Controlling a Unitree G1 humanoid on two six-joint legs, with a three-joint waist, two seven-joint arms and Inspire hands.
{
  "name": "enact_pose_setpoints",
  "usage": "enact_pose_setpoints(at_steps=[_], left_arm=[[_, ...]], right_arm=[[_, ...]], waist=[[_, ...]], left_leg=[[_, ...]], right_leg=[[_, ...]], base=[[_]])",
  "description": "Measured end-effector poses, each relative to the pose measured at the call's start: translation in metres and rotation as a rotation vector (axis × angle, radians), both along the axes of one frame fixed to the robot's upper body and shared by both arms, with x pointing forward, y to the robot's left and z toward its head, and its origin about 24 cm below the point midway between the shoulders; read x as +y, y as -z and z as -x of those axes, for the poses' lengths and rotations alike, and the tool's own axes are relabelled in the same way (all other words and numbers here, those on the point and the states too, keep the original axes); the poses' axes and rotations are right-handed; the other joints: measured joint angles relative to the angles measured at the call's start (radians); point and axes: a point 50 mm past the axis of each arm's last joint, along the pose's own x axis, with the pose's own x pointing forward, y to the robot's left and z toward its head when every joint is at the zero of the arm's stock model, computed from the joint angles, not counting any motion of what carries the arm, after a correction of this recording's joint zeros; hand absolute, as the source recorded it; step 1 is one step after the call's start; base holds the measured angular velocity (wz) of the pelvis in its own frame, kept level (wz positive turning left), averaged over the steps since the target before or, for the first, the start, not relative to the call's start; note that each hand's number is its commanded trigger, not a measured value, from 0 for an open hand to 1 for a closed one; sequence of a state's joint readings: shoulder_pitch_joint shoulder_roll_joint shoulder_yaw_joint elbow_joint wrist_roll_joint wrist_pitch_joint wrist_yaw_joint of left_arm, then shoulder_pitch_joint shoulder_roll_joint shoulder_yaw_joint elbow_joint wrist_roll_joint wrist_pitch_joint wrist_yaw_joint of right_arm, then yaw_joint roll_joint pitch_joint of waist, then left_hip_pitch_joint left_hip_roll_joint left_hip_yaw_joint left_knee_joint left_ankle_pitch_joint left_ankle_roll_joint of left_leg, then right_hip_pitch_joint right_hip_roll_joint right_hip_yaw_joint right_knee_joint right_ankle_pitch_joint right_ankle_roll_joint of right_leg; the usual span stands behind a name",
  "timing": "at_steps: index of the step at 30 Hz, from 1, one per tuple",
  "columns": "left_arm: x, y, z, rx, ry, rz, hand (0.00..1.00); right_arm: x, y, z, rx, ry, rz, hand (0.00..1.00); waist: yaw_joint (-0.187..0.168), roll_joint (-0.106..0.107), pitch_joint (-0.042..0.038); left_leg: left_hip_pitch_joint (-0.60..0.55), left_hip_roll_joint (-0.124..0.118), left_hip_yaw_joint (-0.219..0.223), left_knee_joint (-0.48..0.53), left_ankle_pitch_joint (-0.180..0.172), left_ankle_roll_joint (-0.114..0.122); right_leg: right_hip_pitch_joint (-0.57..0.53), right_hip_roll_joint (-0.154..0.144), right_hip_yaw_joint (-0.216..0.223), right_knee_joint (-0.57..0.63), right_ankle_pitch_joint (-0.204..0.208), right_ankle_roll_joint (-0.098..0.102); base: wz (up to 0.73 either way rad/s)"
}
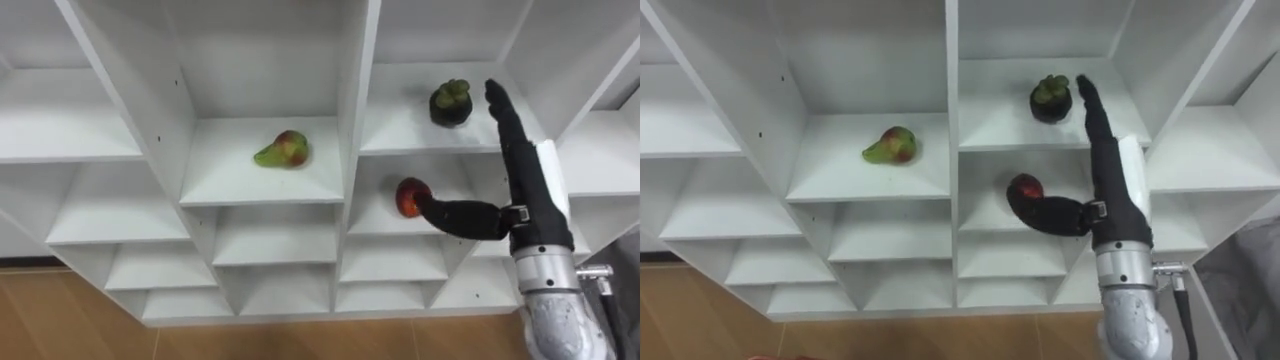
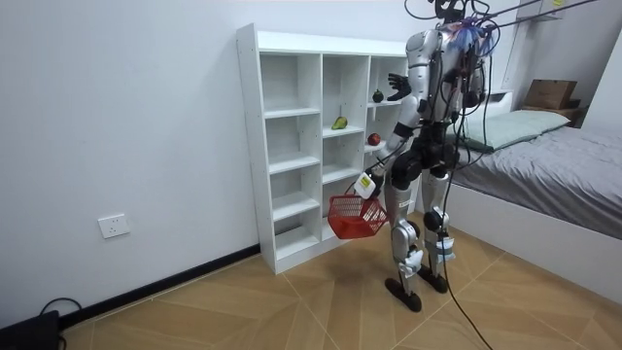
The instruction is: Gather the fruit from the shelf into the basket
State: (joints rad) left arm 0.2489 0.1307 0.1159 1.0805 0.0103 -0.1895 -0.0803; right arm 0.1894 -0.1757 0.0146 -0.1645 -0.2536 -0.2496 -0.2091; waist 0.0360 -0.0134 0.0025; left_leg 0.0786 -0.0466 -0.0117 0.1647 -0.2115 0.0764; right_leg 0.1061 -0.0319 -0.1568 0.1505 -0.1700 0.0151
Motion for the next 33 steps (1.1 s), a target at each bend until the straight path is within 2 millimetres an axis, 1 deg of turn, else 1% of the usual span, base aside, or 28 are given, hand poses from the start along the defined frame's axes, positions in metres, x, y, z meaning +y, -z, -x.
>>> enact_pose_setpoints(at_steps=[4,6,10,12,14,17,20,23,26,28,33], left_arm=[[0.0,0.0,0.001,0.003,0.0,0.004,1.0],[0.0,0.0,0.003,0.008,0.005,0.011,1.0],[0.003,0.0,0.007,0.029,-0.001,0.002,1.0],[0.005,0.0,0.01,0.039,-0.005,-0.008,1.0],[0.005,0.0,0.011,0.047,-0.011,-0.019,1.0],[0.007,0.0,0.01,0.05,-0.012,-0.027,1.0],[0.008,0.0,0.009,0.051,-0.017,-0.041,1.0],[0.008,-0.001,0.008,0.048,-0.017,-0.041,1.0],[0.008,-0.001,0.006,0.048,-0.018,-0.041,1.0],[0.008,-0.001,0.005,0.049,-0.017,-0.041,1.0],[0.007,0.0,0.005,0.059,-0.018,-0.04,1.0]], right_arm=[[-0.001,-0.01,-0.007,-0.053,0.005,-0.008,0.0],[-0.003,-0.02,-0.014,-0.095,0.002,-0.006,0.0],[-0.009,-0.03,-0.019,-0.136,0.018,-0.015,0.0],[-0.013,-0.031,-0.019,-0.14,0.03,-0.042,0.0],[-0.016,-0.032,-0.019,-0.143,0.04,-0.047,0.0],[-0.016,-0.031,-0.019,-0.142,0.041,-0.053,0.0],[-0.018,-0.029,-0.024,-0.127,0.043,-0.077,0.0],[-0.021,-0.024,-0.03,-0.101,0.055,-0.108,0.0],[-0.022,-0.022,-0.031,-0.084,0.061,-0.125,0.0],[-0.023,-0.019,-0.032,-0.069,0.066,-0.135,0.0],[-0.03,-0.003,-0.037,0.009,0.095,-0.141,0.0]], waist=[[0.0,-0.009,0.0008],[-0.002,-0.01,0.0001],[-0.001,-0.02,-0.0003],[-0.001,-0.026,0.0038],[-0.001,-0.028,0.0063],[0.002,-0.03,0.0075],[0.003,-0.031,0.0075],[0.002,-0.031,0.0073],[0.003,-0.027,0.0066],[0.003,-0.026,0.0064],[0.003,-0.028,0.0059]], left_leg=[[0.004,-0.001,-0.004,0.002,0.0,0.0],[0.005,-0.002,-0.007,0.005,0.0,-0.001],[0.007,-0.001,-0.017,0.005,0.003,-0.004],[0.008,0.0,-0.019,0.005,0.003,-0.005],[0.008,0.0,-0.019,0.005,0.003,-0.005],[0.007,0.0,-0.018,0.005,0.003,-0.005],[0.006,-0.001,-0.019,0.005,0.003,-0.005],[0.006,-0.001,-0.022,0.005,0.003,-0.005],[0.004,-0.001,-0.028,0.005,0.003,-0.005],[0.004,-0.001,-0.031,0.005,0.003,-0.005],[0.003,-0.003,-0.043,0.007,0.004,-0.005]], right_leg=[[0.008,-0.002,-0.01,0.0,0.0,0.0],[0.011,-0.003,-0.013,0.0,0.0,0.0],[0.016,-0.002,-0.022,0.0,0.0,0.0],[0.017,0.0,-0.024,0.0,0.0,0.0],[0.017,0.0,-0.024,0.0,0.0,0.0],[0.017,-0.001,-0.025,0.0,0.0,0.0],[0.017,-0.002,-0.027,0.0,0.0,0.0],[0.017,-0.002,-0.028,0.0,0.0,0.0],[0.017,-0.001,-0.035,0.0,0.0,0.0],[0.019,-0.001,-0.038,0.0,0.0,0.0],[0.023,-0.002,-0.047,0.0,0.0,0.0]], base=[[0.08],[0.04],[0.08],[0.0],[0.0],[0.0],[0.0],[0.01],[0.05],[0.04],[0.07]])
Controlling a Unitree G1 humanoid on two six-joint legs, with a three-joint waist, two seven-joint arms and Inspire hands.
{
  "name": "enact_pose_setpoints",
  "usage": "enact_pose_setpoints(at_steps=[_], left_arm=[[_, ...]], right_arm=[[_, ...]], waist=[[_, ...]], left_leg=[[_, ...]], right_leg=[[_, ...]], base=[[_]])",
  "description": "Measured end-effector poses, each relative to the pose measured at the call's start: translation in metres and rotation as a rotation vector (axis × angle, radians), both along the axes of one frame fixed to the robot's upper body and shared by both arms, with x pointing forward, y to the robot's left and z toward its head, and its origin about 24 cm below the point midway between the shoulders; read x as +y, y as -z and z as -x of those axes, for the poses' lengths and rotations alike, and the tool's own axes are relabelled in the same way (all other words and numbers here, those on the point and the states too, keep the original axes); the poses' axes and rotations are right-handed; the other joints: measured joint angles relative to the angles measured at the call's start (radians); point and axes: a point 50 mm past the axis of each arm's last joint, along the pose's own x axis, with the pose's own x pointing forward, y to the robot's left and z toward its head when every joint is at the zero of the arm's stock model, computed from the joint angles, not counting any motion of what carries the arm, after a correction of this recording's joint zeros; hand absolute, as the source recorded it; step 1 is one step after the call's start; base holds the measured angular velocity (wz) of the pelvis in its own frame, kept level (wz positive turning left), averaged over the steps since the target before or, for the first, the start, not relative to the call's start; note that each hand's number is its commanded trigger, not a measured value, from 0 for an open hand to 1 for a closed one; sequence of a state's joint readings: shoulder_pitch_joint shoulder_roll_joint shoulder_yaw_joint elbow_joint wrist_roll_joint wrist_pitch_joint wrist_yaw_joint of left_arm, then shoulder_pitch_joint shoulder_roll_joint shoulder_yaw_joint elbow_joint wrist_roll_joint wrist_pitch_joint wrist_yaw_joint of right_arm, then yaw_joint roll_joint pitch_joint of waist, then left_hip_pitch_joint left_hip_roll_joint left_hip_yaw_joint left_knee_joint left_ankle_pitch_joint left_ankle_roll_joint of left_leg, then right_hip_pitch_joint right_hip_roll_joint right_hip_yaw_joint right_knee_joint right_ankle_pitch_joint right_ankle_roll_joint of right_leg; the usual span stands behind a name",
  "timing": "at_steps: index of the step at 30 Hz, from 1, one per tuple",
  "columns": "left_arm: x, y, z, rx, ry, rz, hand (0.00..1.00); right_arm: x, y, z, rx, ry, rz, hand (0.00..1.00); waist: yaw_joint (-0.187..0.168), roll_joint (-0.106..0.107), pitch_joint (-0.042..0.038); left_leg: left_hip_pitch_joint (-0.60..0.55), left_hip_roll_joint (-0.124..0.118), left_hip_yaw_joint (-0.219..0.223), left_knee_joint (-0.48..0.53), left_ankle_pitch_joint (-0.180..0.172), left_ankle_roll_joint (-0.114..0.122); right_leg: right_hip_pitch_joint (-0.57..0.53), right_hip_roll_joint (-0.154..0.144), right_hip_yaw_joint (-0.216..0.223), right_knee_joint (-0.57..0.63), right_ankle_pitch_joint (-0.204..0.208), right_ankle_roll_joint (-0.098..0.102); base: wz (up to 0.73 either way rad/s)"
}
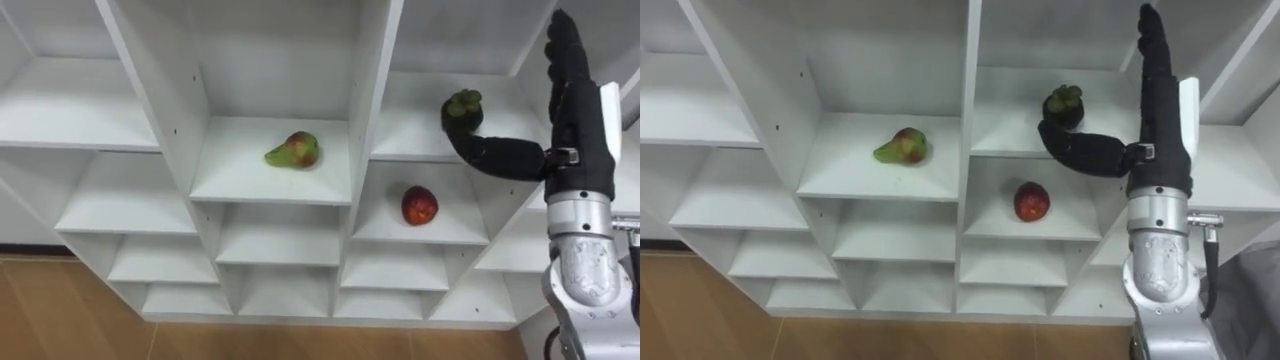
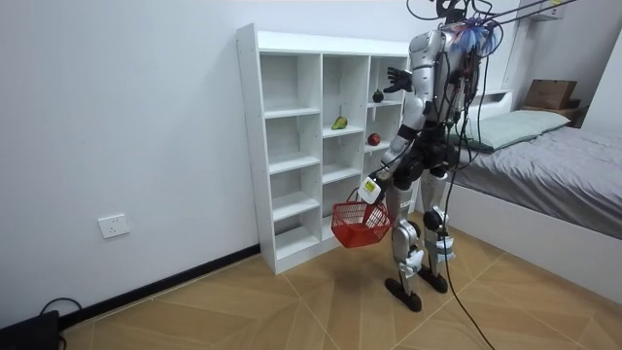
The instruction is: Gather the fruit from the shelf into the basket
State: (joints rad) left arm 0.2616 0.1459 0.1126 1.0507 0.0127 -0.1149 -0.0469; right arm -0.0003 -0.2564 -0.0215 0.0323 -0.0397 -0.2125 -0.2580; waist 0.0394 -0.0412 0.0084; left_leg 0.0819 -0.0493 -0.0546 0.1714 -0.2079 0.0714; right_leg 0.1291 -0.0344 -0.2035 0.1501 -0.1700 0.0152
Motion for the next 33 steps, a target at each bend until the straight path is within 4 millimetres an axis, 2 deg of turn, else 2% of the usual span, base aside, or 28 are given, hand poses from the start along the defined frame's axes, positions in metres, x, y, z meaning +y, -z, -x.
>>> enact_pose_setpoints(at_steps=[4,11,15,21,29,33], left_arm=[[0.0,0.0,0.001,0.005,0.01,-0.003,1.0],[0.0,-0.002,-0.003,-0.007,0.041,-0.015,1.0],[0.0,-0.002,-0.001,-0.005,0.045,-0.018,1.0],[0.001,-0.002,0.002,0.007,0.044,-0.016,1.0],[0.002,-0.002,0.0,0.027,0.039,-0.018,1.0],[0.001,-0.001,0.0,0.046,0.035,-0.016,1.0]], right_arm=[[-0.002,0.005,0.0,0.029,0.0,0.016,0.0],[-0.005,0.014,-0.001,0.083,0.008,0.019,0.0],[-0.006,0.014,-0.007,0.085,0.011,0.011,0.0],[-0.008,0.016,-0.015,0.094,0.021,-0.021,0.0],[-0.018,0.014,-0.034,0.119,0.058,-0.016,0.0],[-0.019,0.012,-0.036,0.116,0.058,-0.011,0.0]], waist=[[0.016,0.0,-0.0002],[0.049,-0.013,-0.0013],[0.048,-0.014,0.0002],[0.049,-0.01,0.0034],[0.049,-0.016,0.0008],[0.05,-0.018,-0.001]], left_leg=[[-0.001,0.0,-0.005,0.002,0.0,0.0],[0.0,-0.001,-0.018,0.018,0.001,-0.001],[-0.001,-0.004,-0.033,0.019,0.001,-0.001],[-0.003,-0.011,-0.046,0.027,0.002,-0.004],[-0.01,-0.016,-0.056,0.033,0.003,-0.004],[-0.017,-0.015,-0.059,0.034,0.004,-0.004]], right_leg=[[0.003,0.0,-0.006,0.0,0.0,0.0],[0.013,-0.001,-0.022,0.0,0.0,0.0],[0.021,-0.004,-0.044,0.0,0.0,0.0],[0.027,-0.006,-0.048,-0.001,0.0,0.0],[0.026,-0.007,-0.051,-0.001,0.0,0.0],[0.022,-0.006,-0.061,-0.001,0.0,0.0]], base=[[0.03],[0.07],[0.1],[0.04],[0.02],[0.06]])
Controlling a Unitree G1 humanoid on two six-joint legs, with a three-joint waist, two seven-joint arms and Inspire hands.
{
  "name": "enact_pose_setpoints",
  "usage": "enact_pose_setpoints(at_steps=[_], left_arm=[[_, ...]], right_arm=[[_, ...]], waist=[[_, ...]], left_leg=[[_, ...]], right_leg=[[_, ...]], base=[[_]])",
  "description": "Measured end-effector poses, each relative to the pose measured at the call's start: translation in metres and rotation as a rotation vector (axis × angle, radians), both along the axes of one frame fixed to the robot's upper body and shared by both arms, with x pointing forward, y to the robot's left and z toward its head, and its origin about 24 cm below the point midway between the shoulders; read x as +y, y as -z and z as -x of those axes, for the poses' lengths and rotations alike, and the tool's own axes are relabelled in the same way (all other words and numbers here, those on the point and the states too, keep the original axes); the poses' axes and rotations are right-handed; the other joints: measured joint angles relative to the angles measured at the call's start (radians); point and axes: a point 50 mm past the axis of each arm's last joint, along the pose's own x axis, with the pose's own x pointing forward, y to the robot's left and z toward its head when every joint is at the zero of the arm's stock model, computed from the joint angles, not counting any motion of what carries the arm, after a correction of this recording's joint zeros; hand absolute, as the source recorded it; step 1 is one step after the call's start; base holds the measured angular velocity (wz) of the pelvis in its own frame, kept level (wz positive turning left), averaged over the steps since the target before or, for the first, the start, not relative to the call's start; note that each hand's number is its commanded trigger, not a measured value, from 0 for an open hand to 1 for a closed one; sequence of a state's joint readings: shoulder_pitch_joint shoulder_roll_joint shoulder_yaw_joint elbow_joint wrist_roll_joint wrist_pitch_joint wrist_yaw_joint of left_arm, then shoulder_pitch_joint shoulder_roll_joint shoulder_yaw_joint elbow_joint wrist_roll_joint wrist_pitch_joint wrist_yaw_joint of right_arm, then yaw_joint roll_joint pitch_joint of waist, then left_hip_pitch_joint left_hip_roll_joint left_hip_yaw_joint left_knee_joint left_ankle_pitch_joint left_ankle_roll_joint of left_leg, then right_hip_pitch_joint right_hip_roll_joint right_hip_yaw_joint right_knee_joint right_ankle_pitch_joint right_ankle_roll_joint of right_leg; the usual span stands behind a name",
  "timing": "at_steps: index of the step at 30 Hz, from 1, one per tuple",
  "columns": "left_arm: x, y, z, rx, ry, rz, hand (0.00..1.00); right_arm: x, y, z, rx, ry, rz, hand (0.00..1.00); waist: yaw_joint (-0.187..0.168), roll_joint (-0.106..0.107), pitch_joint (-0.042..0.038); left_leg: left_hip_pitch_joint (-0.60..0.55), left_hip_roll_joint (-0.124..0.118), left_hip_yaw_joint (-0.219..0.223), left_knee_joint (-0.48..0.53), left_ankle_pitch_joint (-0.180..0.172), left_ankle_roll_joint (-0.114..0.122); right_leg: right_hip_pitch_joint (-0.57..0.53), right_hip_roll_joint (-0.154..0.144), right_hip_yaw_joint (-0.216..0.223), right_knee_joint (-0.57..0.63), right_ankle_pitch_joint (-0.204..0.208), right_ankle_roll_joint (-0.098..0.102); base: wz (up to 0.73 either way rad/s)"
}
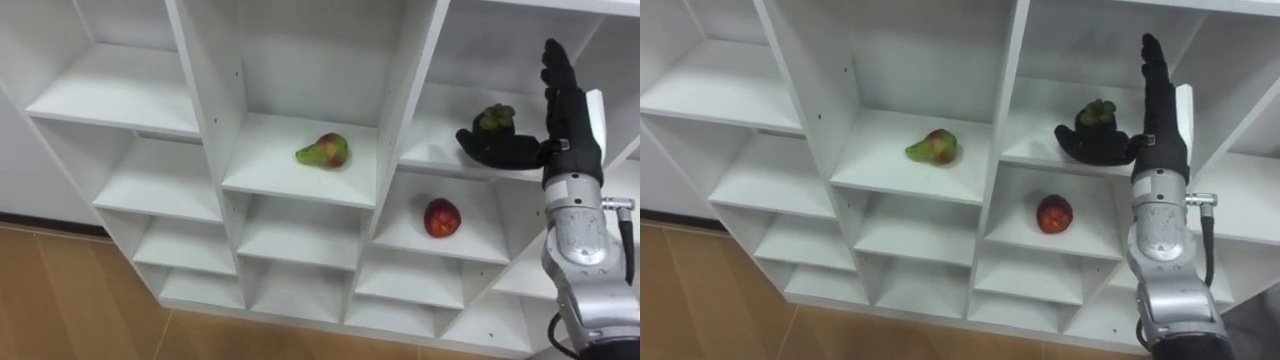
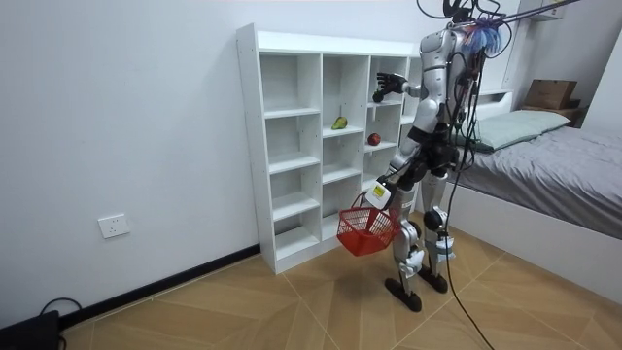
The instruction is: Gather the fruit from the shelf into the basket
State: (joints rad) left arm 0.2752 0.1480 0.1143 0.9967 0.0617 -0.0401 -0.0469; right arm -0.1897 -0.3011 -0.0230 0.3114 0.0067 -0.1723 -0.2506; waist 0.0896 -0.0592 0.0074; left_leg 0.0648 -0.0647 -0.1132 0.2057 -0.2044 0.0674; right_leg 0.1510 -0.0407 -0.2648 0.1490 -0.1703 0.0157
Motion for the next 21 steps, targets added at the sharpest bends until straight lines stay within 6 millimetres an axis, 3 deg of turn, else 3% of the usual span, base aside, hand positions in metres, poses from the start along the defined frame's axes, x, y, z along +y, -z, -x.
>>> enact_pose_setpoints(at_steps=[8,21], left_arm=[[0.003,0.0,0.002,0.017,-0.012,-0.028,1.0],[0.005,0.0,0.001,0.035,-0.016,-0.04,1.0]], right_arm=[[-0.01,0.008,-0.01,0.054,0.054,-0.08,0.0],[-0.02,0.028,-0.007,0.171,0.053,-0.105,0.0]], waist=[[0.003,-0.003,-0.0018],[0.003,0.006,-0.0004]], left_leg=[[-0.004,0.001,-0.003,-0.001,0.0,0.0],[-0.008,0.002,-0.001,0.0,0.0,0.0]], right_leg=[[-0.004,-0.001,-0.004,0.0,0.0,0.0],[-0.008,-0.002,-0.007,0.0,0.0,0.0]], base=[[0.0],[0.0]])
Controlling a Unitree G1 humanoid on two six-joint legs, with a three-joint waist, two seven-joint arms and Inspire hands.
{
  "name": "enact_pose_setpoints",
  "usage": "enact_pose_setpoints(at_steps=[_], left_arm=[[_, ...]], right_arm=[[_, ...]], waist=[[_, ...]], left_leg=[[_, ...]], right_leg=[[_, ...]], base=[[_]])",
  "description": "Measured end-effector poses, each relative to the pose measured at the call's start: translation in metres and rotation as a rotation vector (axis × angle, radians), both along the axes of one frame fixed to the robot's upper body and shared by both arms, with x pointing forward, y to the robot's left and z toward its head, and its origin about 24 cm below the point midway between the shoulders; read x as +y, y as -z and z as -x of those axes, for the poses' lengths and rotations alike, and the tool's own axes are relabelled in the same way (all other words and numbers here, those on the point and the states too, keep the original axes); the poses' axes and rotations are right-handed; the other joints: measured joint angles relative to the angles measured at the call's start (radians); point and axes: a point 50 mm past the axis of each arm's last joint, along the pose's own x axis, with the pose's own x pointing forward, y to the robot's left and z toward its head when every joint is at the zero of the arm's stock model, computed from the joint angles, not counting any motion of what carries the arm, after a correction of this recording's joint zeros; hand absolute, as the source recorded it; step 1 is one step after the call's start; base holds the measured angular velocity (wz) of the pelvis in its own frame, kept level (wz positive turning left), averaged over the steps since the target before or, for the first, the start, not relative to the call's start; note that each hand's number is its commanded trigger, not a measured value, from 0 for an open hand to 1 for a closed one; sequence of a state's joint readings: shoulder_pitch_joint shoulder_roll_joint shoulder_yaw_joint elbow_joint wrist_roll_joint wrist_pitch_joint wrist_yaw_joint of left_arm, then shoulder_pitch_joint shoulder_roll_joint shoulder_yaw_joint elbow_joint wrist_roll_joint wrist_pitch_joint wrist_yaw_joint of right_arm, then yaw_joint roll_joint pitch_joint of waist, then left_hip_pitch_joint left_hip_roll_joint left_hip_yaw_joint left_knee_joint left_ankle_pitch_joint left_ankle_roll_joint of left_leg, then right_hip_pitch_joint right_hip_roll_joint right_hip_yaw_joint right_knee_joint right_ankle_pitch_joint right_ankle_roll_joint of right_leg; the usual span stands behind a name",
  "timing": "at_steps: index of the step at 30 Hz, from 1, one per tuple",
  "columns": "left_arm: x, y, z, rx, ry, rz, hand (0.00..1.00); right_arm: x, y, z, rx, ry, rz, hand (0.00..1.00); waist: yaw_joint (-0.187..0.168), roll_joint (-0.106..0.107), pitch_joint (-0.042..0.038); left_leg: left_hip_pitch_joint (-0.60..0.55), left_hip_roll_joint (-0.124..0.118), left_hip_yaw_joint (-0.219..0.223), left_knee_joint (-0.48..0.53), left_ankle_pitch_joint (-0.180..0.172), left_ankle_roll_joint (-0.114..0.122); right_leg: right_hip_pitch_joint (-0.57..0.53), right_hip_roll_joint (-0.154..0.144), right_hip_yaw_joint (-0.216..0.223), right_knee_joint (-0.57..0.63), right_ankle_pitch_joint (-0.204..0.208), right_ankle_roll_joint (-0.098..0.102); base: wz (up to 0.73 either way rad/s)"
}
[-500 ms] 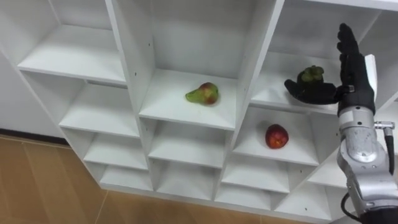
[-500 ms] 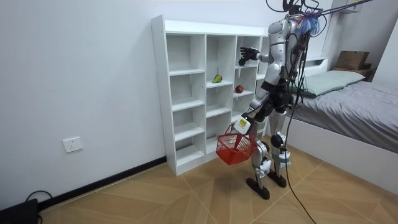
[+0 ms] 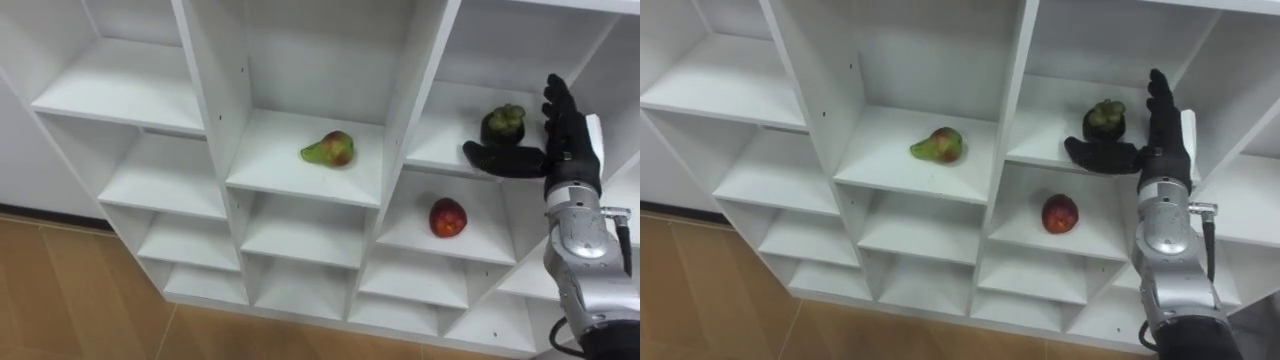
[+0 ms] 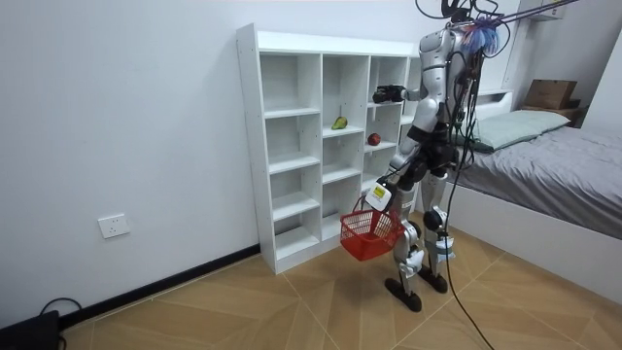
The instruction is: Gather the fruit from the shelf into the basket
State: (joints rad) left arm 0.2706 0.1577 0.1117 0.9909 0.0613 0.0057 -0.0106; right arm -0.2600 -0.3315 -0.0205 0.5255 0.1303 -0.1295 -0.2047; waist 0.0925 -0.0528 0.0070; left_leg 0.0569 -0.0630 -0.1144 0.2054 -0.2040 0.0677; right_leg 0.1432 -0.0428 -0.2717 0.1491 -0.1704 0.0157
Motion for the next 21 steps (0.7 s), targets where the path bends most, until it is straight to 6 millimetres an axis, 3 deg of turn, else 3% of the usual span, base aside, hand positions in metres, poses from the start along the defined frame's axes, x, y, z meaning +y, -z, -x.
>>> enact_pose_setpoints(at_steps=[21], left_arm=[[0.002,0.0,0.014,0.052,0.015,0.008,1.0]], right_arm=[[-0.005,0.0,-0.002,0.054,-0.081,0.091,0.0]], waist=[[-0.005,-0.001,0.0022]], left_leg=[[0.005,0.0,-0.005,0.001,0.001,0.0]], right_leg=[[0.006,-0.001,-0.001,0.0,0.0,0.0]], base=[[0.0]])
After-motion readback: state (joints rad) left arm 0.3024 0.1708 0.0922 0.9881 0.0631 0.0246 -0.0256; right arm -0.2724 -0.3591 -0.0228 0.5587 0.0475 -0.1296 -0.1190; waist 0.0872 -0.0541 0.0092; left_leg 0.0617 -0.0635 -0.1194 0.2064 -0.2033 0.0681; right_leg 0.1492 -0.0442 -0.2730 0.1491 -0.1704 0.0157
